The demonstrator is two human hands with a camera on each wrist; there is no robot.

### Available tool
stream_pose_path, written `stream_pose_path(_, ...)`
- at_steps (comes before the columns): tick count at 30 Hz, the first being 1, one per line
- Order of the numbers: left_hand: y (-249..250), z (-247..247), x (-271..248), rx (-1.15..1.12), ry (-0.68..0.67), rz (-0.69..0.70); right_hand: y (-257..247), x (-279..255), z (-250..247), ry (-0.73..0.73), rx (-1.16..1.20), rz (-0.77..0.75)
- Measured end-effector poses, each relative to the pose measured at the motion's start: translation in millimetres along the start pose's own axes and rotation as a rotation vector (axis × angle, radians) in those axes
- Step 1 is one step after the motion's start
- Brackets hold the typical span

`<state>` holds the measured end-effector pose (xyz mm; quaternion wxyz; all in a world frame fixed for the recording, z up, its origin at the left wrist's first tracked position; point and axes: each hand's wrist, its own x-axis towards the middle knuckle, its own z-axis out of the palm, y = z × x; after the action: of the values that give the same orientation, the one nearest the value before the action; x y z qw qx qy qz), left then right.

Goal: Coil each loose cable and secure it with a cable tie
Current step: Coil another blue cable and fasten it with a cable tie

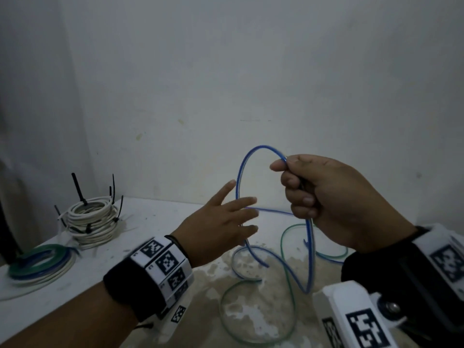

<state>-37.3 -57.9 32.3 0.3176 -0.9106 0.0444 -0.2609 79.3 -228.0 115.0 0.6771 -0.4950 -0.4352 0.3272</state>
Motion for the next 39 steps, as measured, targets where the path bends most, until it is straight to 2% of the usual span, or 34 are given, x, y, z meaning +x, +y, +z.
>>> stream_pose_path(2,2.4,3.4,0.3,-0.071,-0.003,0.037,-0.1,0.0,-3.3,0.01,-0.009,0.01)
stream_pose_path(4,8.8,4.9,0.1,-0.24,0.033,-0.028,3.2,1.4,-6.5,0.039,-0.053,0.023)
stream_pose_path(5,13.2,1.6,1.4,-0.36,0.088,-0.12,6.2,2.0,-7.8,0.055,-0.076,0.035)
stream_pose_path(9,34.0,-10.9,7.5,-0.962,0.398,-0.672,23.2,4.0,-3.7,0.079,-0.058,0.074)
stream_pose_path(11,42.2,-19.4,16.4,-1.235,0.485,-0.814,31.7,5.4,2.3,0.096,-0.071,0.064)
stream_pose_path(14,49.7,-31.3,25.5,-1.549,0.505,-0.921,41.7,6.0,10.3,0.096,-0.183,0.036)
stream_pose_path(17,50.3,-36.9,29.2,-1.653,0.532,-1.006,45.4,4.4,15.5,0.098,-0.229,0.035)
stream_pose_path(23,42.0,-31.3,27.0,-1.81,0.496,-1.169,51.0,6.8,22.1,0.139,-0.354,-0.014)
stream_pose_path(28,44.6,-30.0,24.3,-1.852,0.423,-1.132,58.7,2.9,28.2,0.079,-0.5,-0.093)
stream_pose_path(32,44.2,-27.7,25.2,-2.049,0.461,-1.166,67.6,-0.6,35.1,0.034,-0.588,-0.144)
stream_pose_path(35,39.6,-24.9,24.5,-2.278,0.519,-1.315,74.5,-4.2,37.8,0.049,-0.658,-0.16)
stream_pose_path(37,34.3,-23.0,25.1,-2.335,0.589,-1.411,78.1,-7.3,38.9,0.03,-0.704,-0.189)
stream_pose_path(39,30.1,-26.7,26.8,-2.364,0.613,-1.43,81.7,-9.5,39.9,-0.001,-0.74,-0.214)
